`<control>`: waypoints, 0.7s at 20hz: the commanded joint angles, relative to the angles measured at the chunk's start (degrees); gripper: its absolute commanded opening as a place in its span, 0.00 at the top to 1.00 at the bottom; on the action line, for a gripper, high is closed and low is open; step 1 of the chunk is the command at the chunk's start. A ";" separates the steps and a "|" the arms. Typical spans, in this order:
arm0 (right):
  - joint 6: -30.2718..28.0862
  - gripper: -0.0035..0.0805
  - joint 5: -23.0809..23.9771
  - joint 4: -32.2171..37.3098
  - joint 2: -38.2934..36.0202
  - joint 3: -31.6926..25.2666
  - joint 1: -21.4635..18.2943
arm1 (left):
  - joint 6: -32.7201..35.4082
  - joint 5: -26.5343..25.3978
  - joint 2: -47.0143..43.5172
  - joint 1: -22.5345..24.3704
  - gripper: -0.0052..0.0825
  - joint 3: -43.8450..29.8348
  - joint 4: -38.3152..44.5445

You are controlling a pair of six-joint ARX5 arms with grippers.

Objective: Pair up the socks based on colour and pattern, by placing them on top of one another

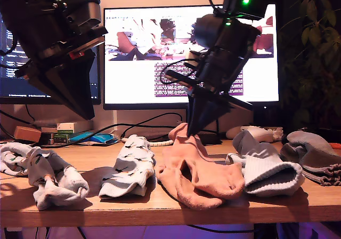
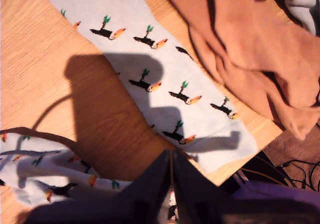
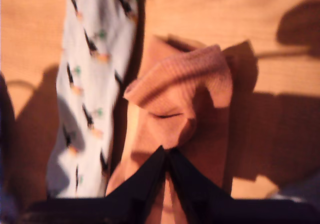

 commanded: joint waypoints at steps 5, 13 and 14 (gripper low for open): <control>1.03 0.65 0.83 3.69 -1.29 0.13 1.36 | 0.42 0.09 -0.20 0.13 0.96 -0.61 -0.04; -4.90 0.57 -0.44 -1.68 -2.43 0.13 0.83 | 4.42 0.07 -0.57 2.56 0.90 -0.63 -3.15; -5.62 0.58 -0.46 -2.43 -3.26 0.13 0.55 | 4.81 0.09 -0.90 3.02 0.90 -0.77 -3.37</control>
